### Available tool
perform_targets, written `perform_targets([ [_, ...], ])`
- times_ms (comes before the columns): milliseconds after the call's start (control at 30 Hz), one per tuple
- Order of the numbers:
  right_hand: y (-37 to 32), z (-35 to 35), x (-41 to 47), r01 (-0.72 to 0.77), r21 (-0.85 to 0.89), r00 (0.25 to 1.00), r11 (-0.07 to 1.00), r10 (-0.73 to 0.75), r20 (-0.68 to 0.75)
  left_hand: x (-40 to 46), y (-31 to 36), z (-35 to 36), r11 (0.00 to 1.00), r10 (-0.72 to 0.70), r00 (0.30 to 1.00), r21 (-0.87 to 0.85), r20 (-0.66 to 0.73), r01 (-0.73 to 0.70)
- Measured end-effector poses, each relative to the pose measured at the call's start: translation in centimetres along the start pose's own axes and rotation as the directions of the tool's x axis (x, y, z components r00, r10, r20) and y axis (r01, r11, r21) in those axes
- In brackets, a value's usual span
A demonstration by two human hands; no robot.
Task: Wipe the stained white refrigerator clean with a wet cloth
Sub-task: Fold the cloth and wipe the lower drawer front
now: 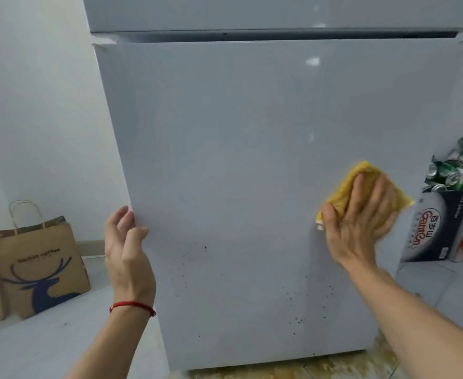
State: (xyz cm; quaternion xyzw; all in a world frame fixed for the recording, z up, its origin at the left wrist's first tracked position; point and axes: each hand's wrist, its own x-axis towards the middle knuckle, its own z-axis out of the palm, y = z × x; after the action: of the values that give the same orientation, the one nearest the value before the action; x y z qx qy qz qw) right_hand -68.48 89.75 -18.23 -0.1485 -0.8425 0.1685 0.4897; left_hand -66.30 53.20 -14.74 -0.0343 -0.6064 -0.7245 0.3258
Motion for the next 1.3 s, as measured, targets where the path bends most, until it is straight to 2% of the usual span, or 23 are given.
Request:
perform_targets([
  [33,-0.9,-0.1,0.0,-0.152,0.095,0.988,0.984,0.153,-0.004,0.2,0.0,-0.3,1.000,-0.018,1.000,-0.022,-0.005,0.018],
  [100,-4.3,-0.3,0.1,-0.387,0.280,0.917,0.878,0.399,0.016,0.5,0.1,-1.0,0.998,-0.042,0.999,-0.053,-0.009,0.042],
  [133,-6.3,-0.3,0.1,-0.439,0.328,0.888,0.836,0.460,0.018,0.5,0.2,-0.8,0.997,-0.047,0.999,-0.068,-0.001,0.047],
  [167,-8.7,-0.1,-0.4,-0.435,0.330,0.890,0.838,0.455,0.019,0.6,0.1,-0.8,0.996,-0.053,0.999,-0.070,0.011,0.054],
  [200,-11.2,0.4,-1.5,-0.371,0.299,0.924,0.879,0.382,0.024,0.6,-0.1,-1.1,0.995,-0.068,0.997,-0.066,0.022,0.069],
  [267,-15.9,2.0,-4.2,-0.134,0.218,0.991,0.967,0.127,0.047,0.3,-0.1,-1.3,0.989,-0.088,0.995,-0.116,0.055,0.094],
  [367,-23.6,4.7,-8.1,0.235,0.105,0.970,0.966,-0.240,0.039,0.5,0.3,-1.7,0.943,-0.173,0.980,-0.271,0.098,0.193],
  [400,-25.8,5.5,-9.3,0.372,0.073,0.926,0.925,-0.375,0.035,0.7,0.5,-1.9,0.930,-0.190,0.977,-0.301,0.093,0.209],
  [467,-28.4,7.0,-11.2,0.618,-0.005,0.784,0.786,-0.616,0.076,0.7,0.7,-2.2,0.938,-0.209,0.978,-0.278,0.021,0.207],
  [567,-28.1,8.1,-11.1,0.798,-0.107,0.602,0.593,-0.793,0.091,0.2,0.5,-2.1,0.972,-0.193,0.946,0.085,-0.262,0.221],
  [633,-25.7,7.7,-9.7,0.831,-0.093,0.555,0.548,-0.829,0.076,-0.1,0.3,-2.0,0.953,-0.084,0.928,0.244,-0.363,0.181],
  [667,-23.9,7.3,-9.0,0.818,-0.096,0.573,0.567,-0.816,0.070,-0.3,0.2,-1.6,0.950,-0.001,0.937,0.291,-0.349,0.109],
  [733,-19.5,6.3,-8.1,0.748,-0.143,0.658,0.648,-0.752,0.039,-0.8,0.3,-0.7,0.917,0.173,0.946,0.394,-0.273,-0.054],
  [833,-11.5,4.9,-7.3,0.609,-0.194,0.787,0.769,-0.616,0.029,-2.2,0.0,1.4,0.850,0.310,0.948,0.468,-0.072,-0.243],
  [900,-6.7,3.6,-6.0,0.457,-0.203,0.886,0.866,-0.463,0.022,-3.6,-0.3,3.3,0.831,0.337,0.940,0.451,0.060,-0.326],
  [1000,-1.6,1.8,-4.3,0.099,-0.133,0.995,0.986,-0.100,-0.003,-5.3,-0.5,5.8,0.876,0.262,0.953,0.379,0.149,-0.300],
  [1067,0.7,1.1,-3.1,-0.214,0.017,0.977,0.977,0.214,-0.004,-5.9,-0.2,6.7,0.901,0.212,0.958,0.341,0.191,-0.268],
  [1133,2.2,0.6,-1.8,-0.524,0.212,0.849,0.825,0.525,0.055,-6.2,0.0,7.1,0.899,0.202,0.951,0.341,0.234,-0.275],
  [1167,2.3,0.5,-1.4,-0.609,0.272,0.788,0.745,0.609,0.094,-6.3,0.1,7.1,0.895,0.208,0.947,0.343,0.246,-0.286],
  [1200,1.7,0.5,-1.4,-0.635,0.303,0.764,0.711,0.635,0.109,-6.5,0.3,7.3,0.892,0.213,0.944,0.344,0.253,-0.293],
  [1233,0.3,0.5,-1.6,-0.619,0.307,0.777,0.723,0.621,0.104,-6.6,0.4,7.6,0.889,0.225,0.939,0.341,0.259,-0.307],
  [1267,-1.6,0.7,-2.3,-0.553,0.285,0.828,0.783,0.555,0.079,-6.8,0.5,8.0,0.886,0.235,0.936,0.338,0.263,-0.317],
  [1300,-3.5,1.0,-3.4,-0.422,0.235,0.905,0.875,0.422,0.056,-7.1,0.5,8.5,0.884,0.245,0.931,0.333,0.269,-0.329],
])
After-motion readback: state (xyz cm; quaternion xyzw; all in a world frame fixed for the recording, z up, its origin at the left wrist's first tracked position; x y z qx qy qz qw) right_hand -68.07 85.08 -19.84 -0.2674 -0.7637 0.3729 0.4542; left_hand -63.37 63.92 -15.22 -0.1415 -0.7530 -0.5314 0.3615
